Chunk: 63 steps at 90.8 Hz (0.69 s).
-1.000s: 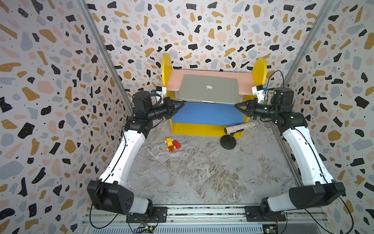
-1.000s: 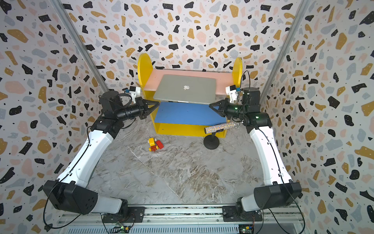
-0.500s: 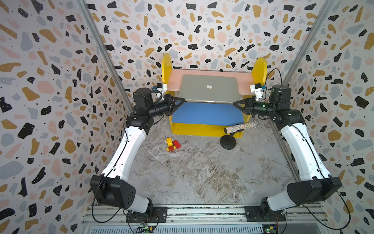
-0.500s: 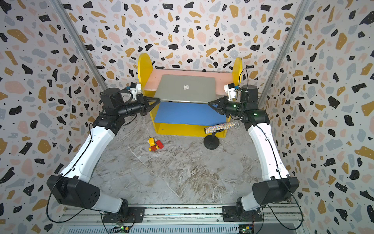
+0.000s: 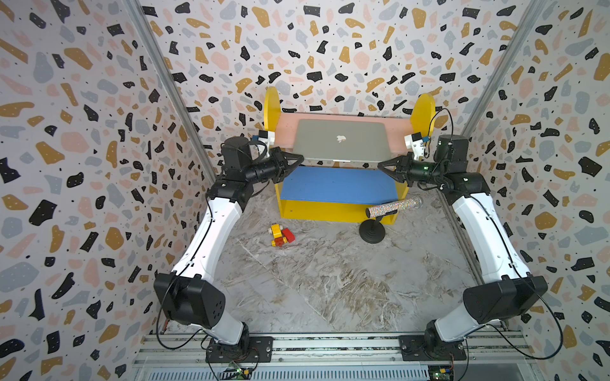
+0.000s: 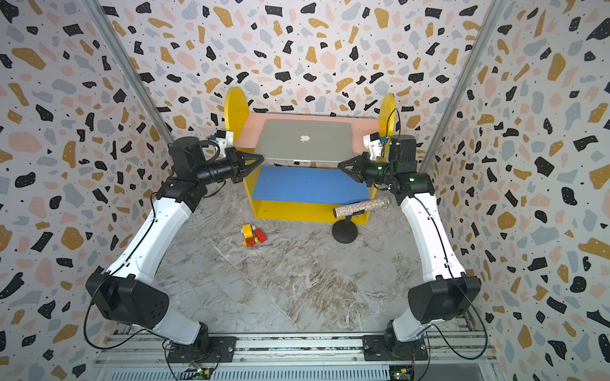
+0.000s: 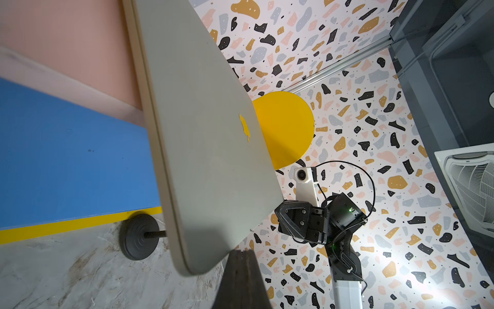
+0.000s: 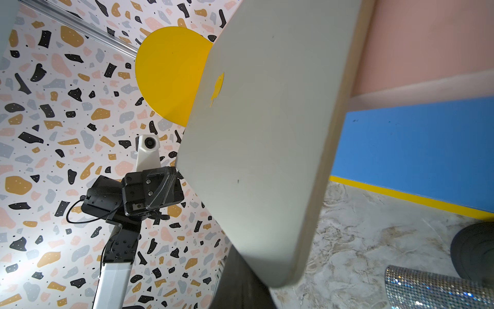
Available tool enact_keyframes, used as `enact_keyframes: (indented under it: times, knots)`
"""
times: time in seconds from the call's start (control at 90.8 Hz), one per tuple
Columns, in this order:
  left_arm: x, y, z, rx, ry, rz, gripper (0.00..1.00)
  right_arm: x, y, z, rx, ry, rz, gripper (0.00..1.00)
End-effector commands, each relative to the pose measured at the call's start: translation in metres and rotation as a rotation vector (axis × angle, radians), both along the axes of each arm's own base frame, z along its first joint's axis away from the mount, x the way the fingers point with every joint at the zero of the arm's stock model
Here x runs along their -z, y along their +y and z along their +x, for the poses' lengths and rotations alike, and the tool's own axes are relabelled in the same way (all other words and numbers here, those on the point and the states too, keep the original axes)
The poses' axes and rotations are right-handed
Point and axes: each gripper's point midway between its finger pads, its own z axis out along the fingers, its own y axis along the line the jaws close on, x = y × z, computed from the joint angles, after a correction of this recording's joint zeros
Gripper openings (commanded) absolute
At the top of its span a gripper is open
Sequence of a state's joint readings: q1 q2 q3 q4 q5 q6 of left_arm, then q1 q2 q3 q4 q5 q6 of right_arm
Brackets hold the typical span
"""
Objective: Close the laptop lid and set it aside
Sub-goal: Place the laptop on the shelf.
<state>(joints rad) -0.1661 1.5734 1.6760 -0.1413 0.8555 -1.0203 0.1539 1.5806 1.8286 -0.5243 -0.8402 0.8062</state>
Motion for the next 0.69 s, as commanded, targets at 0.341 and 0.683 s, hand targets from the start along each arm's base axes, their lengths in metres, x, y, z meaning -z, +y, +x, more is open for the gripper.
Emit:
enact_keyframes:
  times: [0.341,0.683]
  knots:
    - [-0.018,0.000,0.005,0.007,-0.072,-0.003,0.00,-0.026,0.000,0.005,0.009,-0.092,0.001,0.00]
    - [-0.025,0.003,-0.015,0.009,-0.106,0.020,0.00,-0.027,0.000,0.006,0.007,-0.090,0.003,0.00]
